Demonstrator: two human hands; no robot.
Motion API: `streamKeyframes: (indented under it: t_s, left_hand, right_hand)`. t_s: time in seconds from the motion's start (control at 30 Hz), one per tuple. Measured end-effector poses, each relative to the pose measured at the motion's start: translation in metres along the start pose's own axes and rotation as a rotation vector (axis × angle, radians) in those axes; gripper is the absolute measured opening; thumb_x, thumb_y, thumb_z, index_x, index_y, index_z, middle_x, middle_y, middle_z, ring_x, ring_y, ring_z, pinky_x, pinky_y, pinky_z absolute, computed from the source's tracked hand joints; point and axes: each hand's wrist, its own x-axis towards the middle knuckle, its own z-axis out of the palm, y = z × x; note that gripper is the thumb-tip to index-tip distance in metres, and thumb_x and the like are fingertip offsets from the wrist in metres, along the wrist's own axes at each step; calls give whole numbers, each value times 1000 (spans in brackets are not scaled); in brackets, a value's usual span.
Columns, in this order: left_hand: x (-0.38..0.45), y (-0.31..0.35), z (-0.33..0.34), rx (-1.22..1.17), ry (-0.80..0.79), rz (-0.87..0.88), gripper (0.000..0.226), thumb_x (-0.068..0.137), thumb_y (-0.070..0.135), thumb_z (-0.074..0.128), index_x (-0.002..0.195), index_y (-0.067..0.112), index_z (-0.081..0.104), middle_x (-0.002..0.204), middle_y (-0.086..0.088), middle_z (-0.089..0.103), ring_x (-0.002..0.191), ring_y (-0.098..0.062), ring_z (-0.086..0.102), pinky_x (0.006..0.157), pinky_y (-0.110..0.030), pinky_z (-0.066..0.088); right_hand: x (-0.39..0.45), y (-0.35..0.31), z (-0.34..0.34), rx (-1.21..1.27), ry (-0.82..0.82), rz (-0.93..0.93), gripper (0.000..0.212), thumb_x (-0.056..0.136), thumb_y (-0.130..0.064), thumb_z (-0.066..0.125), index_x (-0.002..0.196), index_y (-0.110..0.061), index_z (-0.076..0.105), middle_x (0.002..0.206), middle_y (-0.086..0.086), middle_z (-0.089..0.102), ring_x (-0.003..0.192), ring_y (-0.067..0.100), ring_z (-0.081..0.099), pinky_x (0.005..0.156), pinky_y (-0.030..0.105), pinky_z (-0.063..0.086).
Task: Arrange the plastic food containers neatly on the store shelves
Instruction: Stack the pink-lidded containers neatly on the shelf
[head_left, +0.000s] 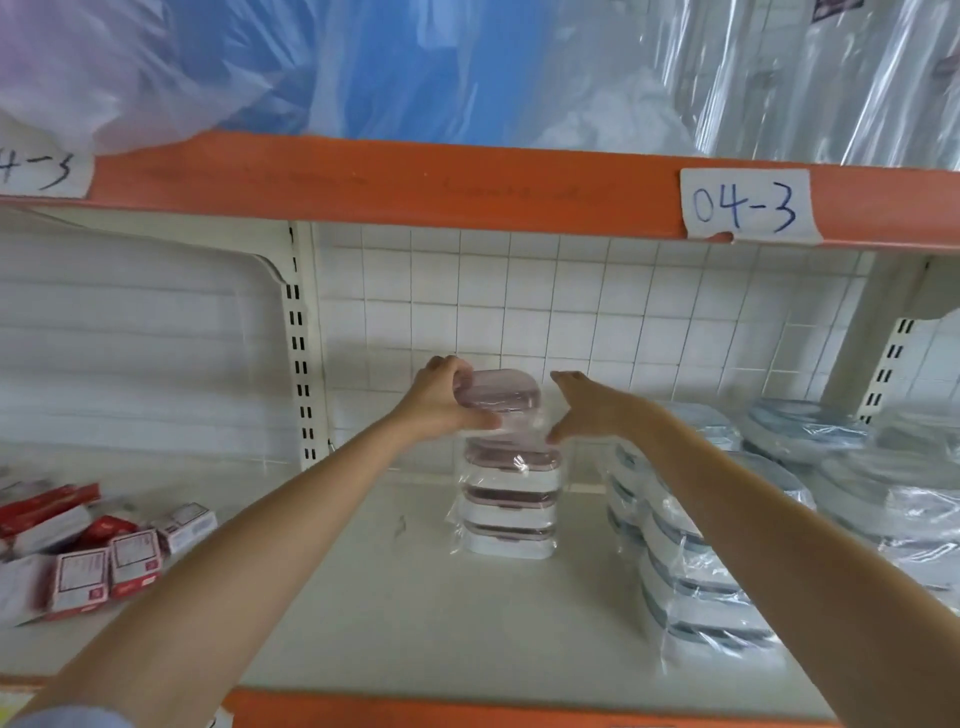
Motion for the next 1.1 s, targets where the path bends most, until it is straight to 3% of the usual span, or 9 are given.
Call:
streamKeyframes:
  t_s: [0.1, 0.2, 0.3, 0.57, 0.73, 0.93, 1.1]
  left_hand:
    - [4, 6, 23, 29, -152, 66, 73, 65, 40, 84, 125, 18, 50, 123, 1, 47, 113, -13, 48, 92, -23, 40]
    - [7, 3, 30, 97, -303, 114, 83, 73, 38, 80, 141, 15, 39, 140, -1, 38, 128, -16, 38, 107, -29, 33]
    - [10, -1, 25, 105, -377, 80, 89, 75, 33, 79, 147, 19, 30, 143, -3, 27, 134, -18, 29, 110, -26, 25]
    - [-10, -12, 20, 77, -213, -53, 103, 71, 31, 82, 149, 15, 17, 146, -10, 23, 134, -26, 32, 108, -32, 33]
    - [-38, -15, 15, 181, -189, -80, 87, 79, 37, 73, 143, 7, 23, 142, -11, 28, 125, -23, 41, 99, -28, 38]
    - [-84, -7, 3, 584, -223, -24, 41, 91, 29, 54, 124, 8, 43, 123, -9, 45, 106, -26, 52, 85, -37, 45]
    - [-148, -10, 7, 783, -221, 34, 32, 92, 29, 49, 119, 12, 49, 118, -4, 49, 111, -23, 49, 78, -33, 41]
  right_hand:
    - [-11, -1, -8, 76, 6, -73, 85, 85, -16, 65, 151, -19, 12, 156, 5, 13, 139, 21, 25, 107, 27, 24]
    - [-20, -3, 3, 17, -14, -120, 63, 93, -18, 55, 148, -24, 26, 151, 4, 30, 133, 21, 34, 103, 26, 26]
    - [-20, -3, 14, -89, 80, -151, 48, 97, -19, 49, 144, -23, 37, 141, 6, 43, 127, 22, 41, 102, 25, 23]
    - [-8, -2, 29, -40, 220, -111, 37, 99, -19, 44, 136, -23, 48, 129, 9, 51, 119, 27, 43, 100, 37, 37]
    - [-15, -3, 28, -101, 228, -109, 39, 99, -22, 43, 138, -25, 44, 135, 4, 47, 124, 24, 40, 100, 39, 41]
    - [-47, -28, 40, -252, 399, -306, 43, 92, -16, 50, 134, -15, 45, 132, 4, 45, 124, 21, 36, 99, 34, 34]
    - [-77, -48, 89, -206, 248, -441, 38, 93, -23, 47, 130, -14, 44, 130, 4, 45, 125, 22, 39, 94, 34, 36]
